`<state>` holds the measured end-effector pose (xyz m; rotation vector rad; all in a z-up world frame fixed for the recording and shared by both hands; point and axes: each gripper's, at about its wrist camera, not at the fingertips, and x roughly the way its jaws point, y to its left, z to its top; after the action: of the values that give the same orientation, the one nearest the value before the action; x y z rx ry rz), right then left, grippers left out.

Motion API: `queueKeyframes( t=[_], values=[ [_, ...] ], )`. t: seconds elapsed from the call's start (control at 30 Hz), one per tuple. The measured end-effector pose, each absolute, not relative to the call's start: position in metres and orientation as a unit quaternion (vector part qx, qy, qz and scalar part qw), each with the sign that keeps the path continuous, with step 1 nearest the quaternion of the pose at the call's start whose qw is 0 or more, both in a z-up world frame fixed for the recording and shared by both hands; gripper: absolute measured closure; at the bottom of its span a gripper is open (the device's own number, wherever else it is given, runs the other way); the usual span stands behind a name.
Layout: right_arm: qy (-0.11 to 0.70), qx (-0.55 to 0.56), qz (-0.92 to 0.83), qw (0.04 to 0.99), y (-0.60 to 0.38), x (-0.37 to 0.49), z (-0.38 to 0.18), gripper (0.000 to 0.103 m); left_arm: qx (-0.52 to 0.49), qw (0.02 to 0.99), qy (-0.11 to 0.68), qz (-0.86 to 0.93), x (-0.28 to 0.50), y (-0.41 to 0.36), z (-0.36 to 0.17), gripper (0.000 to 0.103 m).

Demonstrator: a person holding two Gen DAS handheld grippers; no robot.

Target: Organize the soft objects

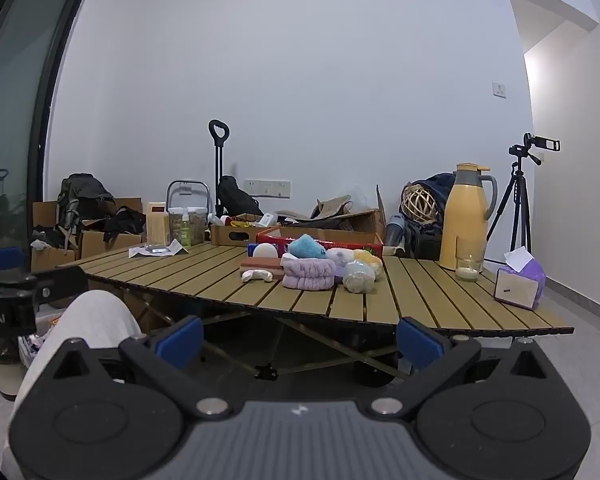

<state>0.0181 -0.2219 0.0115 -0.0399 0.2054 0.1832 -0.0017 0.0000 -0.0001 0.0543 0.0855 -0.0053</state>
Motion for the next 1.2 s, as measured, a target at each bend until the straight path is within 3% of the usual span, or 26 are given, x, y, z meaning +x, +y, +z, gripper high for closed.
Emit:
queueKeyframes(
  t=[1.2],
  values=[
    [0.078, -0.023, 0.094, 0.992, -0.221, -0.002, 0.019, 0.000, 0.018, 0.999, 0.035, 0.005, -0.025, 0.001, 0.007, 0.000]
  ],
)
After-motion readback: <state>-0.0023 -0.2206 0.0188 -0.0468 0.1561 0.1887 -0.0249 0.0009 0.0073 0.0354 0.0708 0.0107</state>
